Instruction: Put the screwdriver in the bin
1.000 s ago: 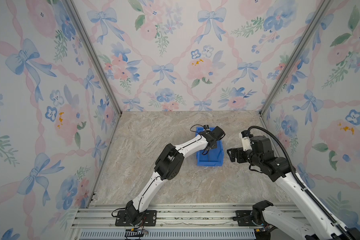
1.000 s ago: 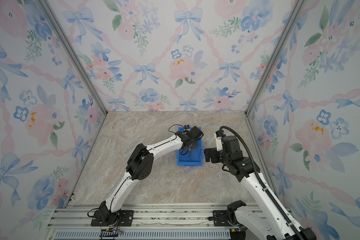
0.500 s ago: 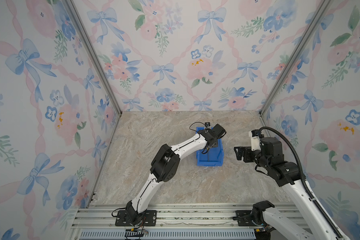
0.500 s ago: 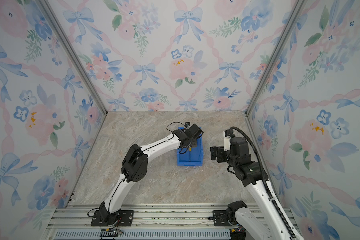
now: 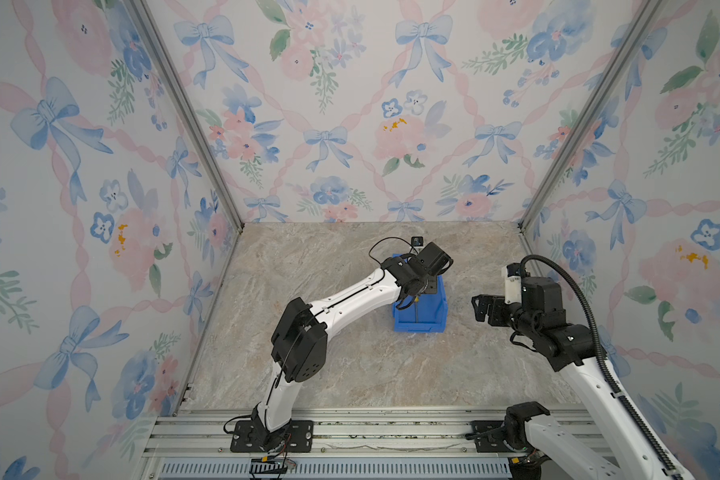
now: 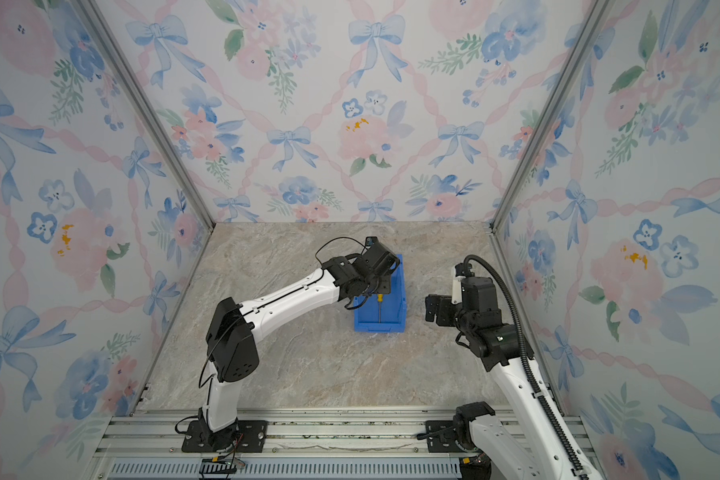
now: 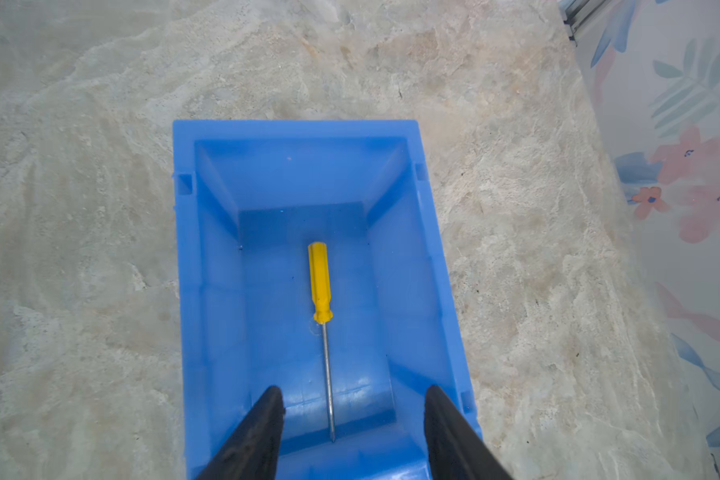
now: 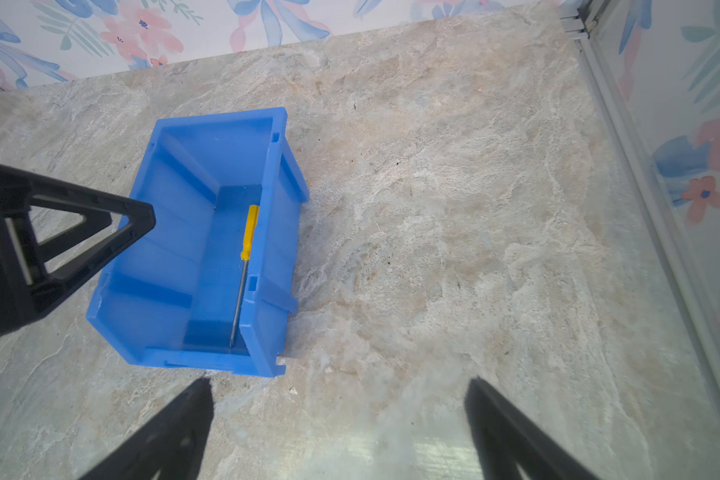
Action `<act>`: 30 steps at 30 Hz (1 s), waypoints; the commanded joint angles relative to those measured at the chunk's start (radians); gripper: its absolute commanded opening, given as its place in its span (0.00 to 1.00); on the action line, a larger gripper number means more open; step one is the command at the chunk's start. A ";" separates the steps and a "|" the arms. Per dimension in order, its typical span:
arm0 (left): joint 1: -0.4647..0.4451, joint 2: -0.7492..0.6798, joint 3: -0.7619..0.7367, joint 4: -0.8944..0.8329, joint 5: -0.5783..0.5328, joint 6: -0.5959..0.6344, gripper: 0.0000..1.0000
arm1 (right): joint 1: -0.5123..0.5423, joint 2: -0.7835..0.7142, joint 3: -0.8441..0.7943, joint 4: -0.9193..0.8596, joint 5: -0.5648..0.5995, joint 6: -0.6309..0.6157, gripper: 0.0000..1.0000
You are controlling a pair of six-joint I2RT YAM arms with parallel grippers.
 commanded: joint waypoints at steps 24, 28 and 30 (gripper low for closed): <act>0.038 -0.476 -0.505 0.047 0.001 0.095 0.98 | -0.050 -0.121 -0.130 0.063 0.127 0.073 0.97; 0.108 -0.591 -0.645 0.114 0.014 0.135 0.98 | -0.082 -0.179 -0.176 0.099 0.099 0.067 0.97; 0.147 -0.646 -0.705 0.140 0.009 0.161 0.97 | -0.096 -0.192 -0.189 0.094 0.133 0.071 0.97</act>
